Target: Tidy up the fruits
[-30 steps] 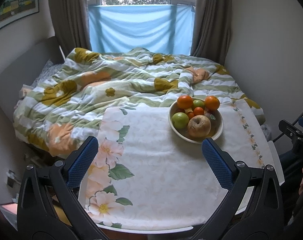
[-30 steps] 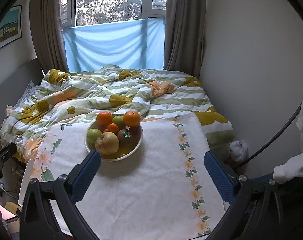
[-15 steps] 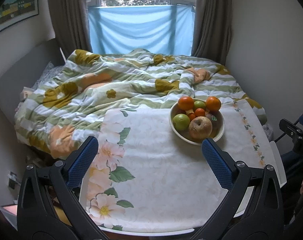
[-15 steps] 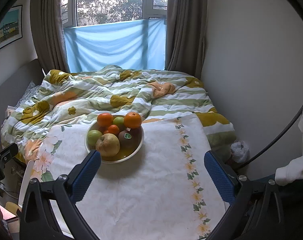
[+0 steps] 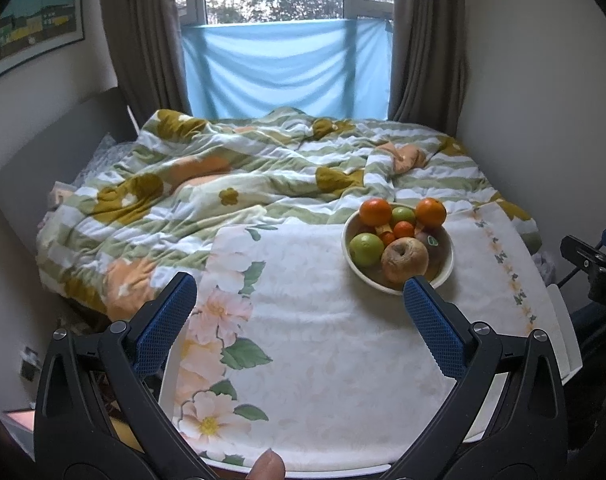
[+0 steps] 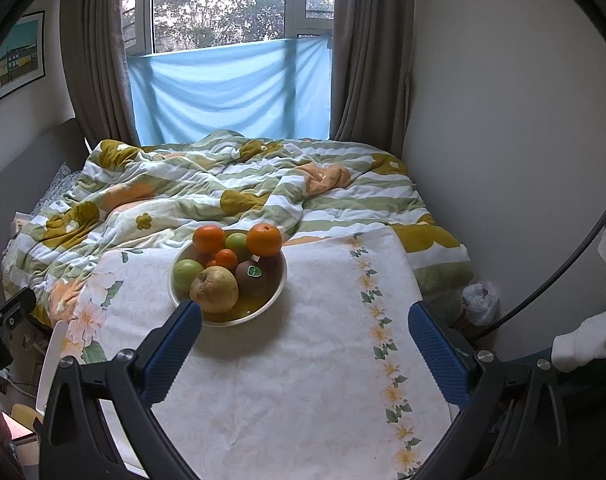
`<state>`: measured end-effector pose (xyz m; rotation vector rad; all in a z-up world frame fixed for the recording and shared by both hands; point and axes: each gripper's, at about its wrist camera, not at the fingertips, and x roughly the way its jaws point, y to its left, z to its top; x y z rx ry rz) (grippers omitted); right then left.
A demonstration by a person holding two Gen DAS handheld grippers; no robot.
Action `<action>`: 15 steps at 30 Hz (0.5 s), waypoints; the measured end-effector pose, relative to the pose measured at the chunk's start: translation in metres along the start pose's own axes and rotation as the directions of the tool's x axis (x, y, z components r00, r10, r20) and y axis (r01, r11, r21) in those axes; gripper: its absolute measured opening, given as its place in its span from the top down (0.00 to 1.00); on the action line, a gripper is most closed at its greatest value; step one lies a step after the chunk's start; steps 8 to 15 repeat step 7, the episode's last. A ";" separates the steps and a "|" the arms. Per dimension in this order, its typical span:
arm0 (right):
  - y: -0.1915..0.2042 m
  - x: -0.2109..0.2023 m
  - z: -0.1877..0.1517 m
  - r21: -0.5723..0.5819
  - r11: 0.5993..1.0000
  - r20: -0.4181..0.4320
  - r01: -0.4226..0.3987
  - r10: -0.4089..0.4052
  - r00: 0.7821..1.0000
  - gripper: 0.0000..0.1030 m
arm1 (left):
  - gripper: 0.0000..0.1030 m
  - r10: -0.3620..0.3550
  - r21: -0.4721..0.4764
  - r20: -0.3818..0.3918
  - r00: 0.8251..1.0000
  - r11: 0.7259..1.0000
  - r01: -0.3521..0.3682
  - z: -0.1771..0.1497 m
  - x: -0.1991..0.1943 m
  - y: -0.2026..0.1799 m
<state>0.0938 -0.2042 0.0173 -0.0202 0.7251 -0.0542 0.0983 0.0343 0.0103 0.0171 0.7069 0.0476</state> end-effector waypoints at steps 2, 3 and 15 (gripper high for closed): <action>0.002 0.004 0.002 0.000 1.000 -0.007 -0.005 0.005 1.000 0.00 | 0.00 0.003 -0.002 -0.003 1.000 1.000 -0.003 -0.001 0.002 -0.001; 0.002 0.006 0.001 0.000 1.000 -0.011 -0.007 0.007 1.000 0.00 | 0.00 0.008 -0.003 -0.006 1.000 1.000 -0.008 -0.002 0.003 -0.002; 0.002 0.017 -0.001 -0.004 1.000 -0.034 -0.011 0.011 0.999 0.00 | 0.00 0.031 0.012 -0.036 0.999 0.999 -0.030 -0.005 0.013 -0.006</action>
